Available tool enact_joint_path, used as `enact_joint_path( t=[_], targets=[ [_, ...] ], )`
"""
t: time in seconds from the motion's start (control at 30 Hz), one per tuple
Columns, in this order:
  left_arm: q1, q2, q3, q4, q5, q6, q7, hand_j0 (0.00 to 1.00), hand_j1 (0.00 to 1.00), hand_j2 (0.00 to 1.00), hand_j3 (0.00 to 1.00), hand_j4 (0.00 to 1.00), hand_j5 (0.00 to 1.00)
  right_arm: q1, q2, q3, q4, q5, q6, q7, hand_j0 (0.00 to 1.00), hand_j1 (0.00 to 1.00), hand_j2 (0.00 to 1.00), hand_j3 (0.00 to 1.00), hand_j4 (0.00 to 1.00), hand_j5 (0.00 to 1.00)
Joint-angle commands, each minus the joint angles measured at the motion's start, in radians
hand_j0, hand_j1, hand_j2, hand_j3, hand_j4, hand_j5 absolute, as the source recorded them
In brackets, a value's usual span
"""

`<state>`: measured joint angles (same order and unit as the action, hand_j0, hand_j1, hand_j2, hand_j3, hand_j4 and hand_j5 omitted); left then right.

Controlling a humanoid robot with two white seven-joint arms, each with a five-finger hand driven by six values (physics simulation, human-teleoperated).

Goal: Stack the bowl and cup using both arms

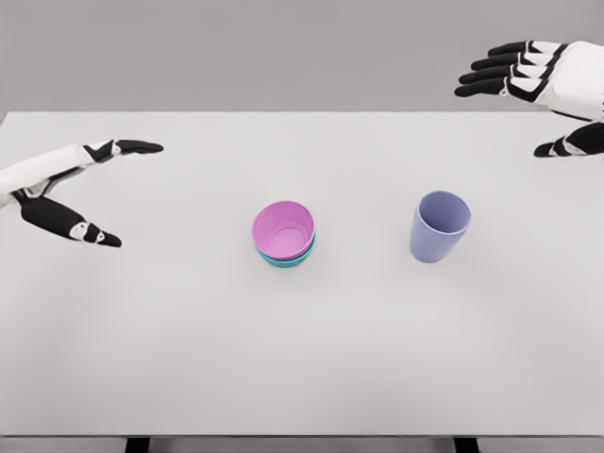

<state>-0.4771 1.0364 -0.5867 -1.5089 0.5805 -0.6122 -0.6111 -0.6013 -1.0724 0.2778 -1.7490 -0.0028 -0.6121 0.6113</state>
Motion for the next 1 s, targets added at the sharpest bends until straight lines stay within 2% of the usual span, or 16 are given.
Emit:
enact_joint_path(
  t=[0.0,0.07,0.13,0.23,0.33,0.63,0.9,0.97],
  targets=[
    [0.0,0.001,0.01,0.006,0.018,0.001,0.0,1.0,1.0,1.0,1.0,1.0,1.0,-0.006,0.002,0.023,-0.004,0.05,0.001,0.0,1.0,1.0,1.0,1.0,1.0,1.0],
    [0.002,0.001,0.01,0.007,0.018,0.001,0.0,1.0,1.0,1.0,1.0,1.0,1.0,-0.02,-0.012,0.037,-0.006,0.187,0.001,0.0,1.0,1.0,1.0,1.0,1.0,1.0],
    [0.002,0.001,0.01,0.009,0.016,0.001,0.0,1.0,1.0,1.0,1.0,1.0,1.0,-0.037,-0.02,0.061,-0.006,0.268,0.001,0.0,1.0,1.0,1.0,1.0,1.0,1.0],
    [0.005,-0.004,0.01,0.023,0.018,0.001,0.0,1.0,1.0,1.0,1.0,1.0,1.0,-0.124,-0.006,0.248,-0.004,0.288,0.001,0.0,1.0,1.0,1.0,1.0,1.0,1.0],
    [0.006,-0.012,0.011,0.024,0.016,0.001,0.0,1.0,1.0,1.0,1.0,1.0,1.0,-0.126,0.034,0.333,-0.004,0.288,0.001,0.0,1.0,1.0,1.0,1.0,1.0,1.0],
    [0.006,-0.019,0.011,0.036,0.018,0.001,0.0,1.0,1.0,1.0,1.0,1.0,1.0,-0.126,0.072,0.388,-0.004,0.288,0.001,0.0,1.0,1.0,1.0,1.0,1.0,1.0],
    [0.006,-0.019,0.011,0.042,0.018,0.001,0.0,1.0,1.0,1.0,1.0,1.0,1.0,-0.127,0.078,0.396,0.04,0.291,0.001,0.0,1.0,1.0,1.0,1.0,1.0,1.0],
    [0.006,-0.021,0.011,0.041,0.018,0.001,0.0,1.0,1.0,1.0,1.0,1.0,1.0,-0.127,0.086,0.396,0.071,0.291,0.001,0.0,1.0,1.0,1.0,1.0,1.0,1.0]
  ],
)
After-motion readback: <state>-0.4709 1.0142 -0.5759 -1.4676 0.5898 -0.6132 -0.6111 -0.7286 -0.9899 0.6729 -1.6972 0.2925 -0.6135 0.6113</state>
